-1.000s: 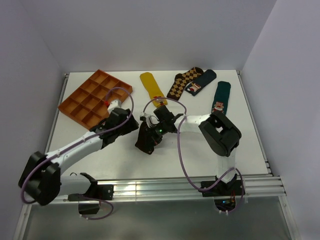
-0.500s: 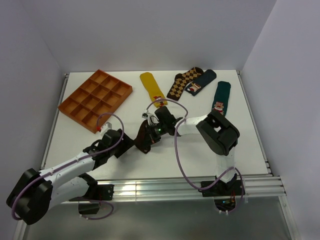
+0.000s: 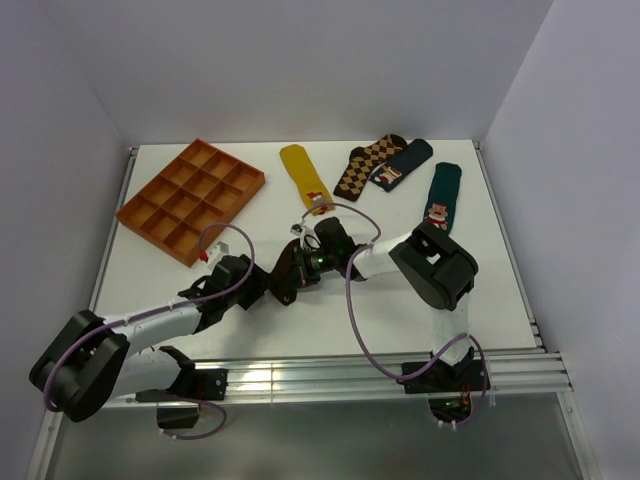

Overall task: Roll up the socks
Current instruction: Roll the sock at the center of the board.

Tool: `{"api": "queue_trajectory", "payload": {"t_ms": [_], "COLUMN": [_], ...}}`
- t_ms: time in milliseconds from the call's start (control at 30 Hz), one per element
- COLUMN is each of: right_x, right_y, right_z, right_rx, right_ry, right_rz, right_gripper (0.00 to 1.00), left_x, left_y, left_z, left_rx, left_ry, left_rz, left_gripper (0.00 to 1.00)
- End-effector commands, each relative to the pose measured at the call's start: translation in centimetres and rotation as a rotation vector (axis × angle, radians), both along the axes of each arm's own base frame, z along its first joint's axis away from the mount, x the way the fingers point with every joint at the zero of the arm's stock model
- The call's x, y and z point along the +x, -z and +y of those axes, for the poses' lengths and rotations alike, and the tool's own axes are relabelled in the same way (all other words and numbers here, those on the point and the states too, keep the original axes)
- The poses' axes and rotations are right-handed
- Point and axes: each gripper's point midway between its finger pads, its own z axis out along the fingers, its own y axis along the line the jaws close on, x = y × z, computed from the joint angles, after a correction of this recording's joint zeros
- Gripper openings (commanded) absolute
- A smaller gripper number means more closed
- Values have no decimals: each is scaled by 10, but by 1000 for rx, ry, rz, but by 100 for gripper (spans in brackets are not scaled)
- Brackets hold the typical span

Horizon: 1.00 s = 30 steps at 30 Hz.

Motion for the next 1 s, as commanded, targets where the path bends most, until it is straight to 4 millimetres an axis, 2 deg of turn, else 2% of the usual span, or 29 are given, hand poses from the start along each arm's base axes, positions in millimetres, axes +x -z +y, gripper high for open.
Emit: {"api": "queue_trajectory", "payload": {"t_ms": [0, 100, 200, 233, 300, 333, 367, 433, 500, 533, 633, 700, 767, 900, 967], "right_x": [7, 7, 7, 7, 9, 9, 9, 12, 15, 21, 27, 41, 50, 53, 48], "right_y": [10, 12, 13, 13, 10, 8, 7, -7, -19, -39, -57, -68, -71, -69, -70], "right_z": [-2, -2, -2, -3, -4, -4, -5, -9, -14, -17, -31, -46, -61, -71, -66], "right_rx": [-20, -21, -23, -24, -27, -25, -33, -39, -46, -35, -79, -150, -222, -271, -268], "right_ry": [51, 50, 46, 46, 48, 46, 42, 55, 57, 80, 111, 181, 226, 225, 203], "right_rz": [-10, -12, -16, -20, -38, -53, -68, -115, -191, -255, -366, -454, -509, -583, -634], "right_gripper": [7, 8, 9, 9, 12, 15, 21, 27, 36, 38, 43, 45, 45, 47, 52], "left_x": [3, 1, 0, 1, 0, 1, 1, 0, 0, 0, 2, 3, 2, 1, 2], "left_y": [2, 8, 13, 14, 18, 18, 19, 21, 21, 19, 16, 14, 14, 12, 11], "left_z": [-9, -10, -8, -7, -6, -6, -5, -3, -1, -1, 3, 3, 5, 5, 5], "left_rx": [-33, -27, -8, -3, 11, 16, 26, 46, 59, 66, 96, 109, 128, 137, 154], "left_ry": [1, 3, -6, -9, -14, -14, -17, -15, -16, -15, -11, 1, 12, 19, 24], "left_rz": [11, 29, 43, 45, 61, 63, 67, 83, 83, 85, 75, 64, 69, 73, 80], "left_gripper": [62, 57, 48, 39, 32, 24, 19, 10, 4, 2, 2, 0, 0, 0, 0]}}
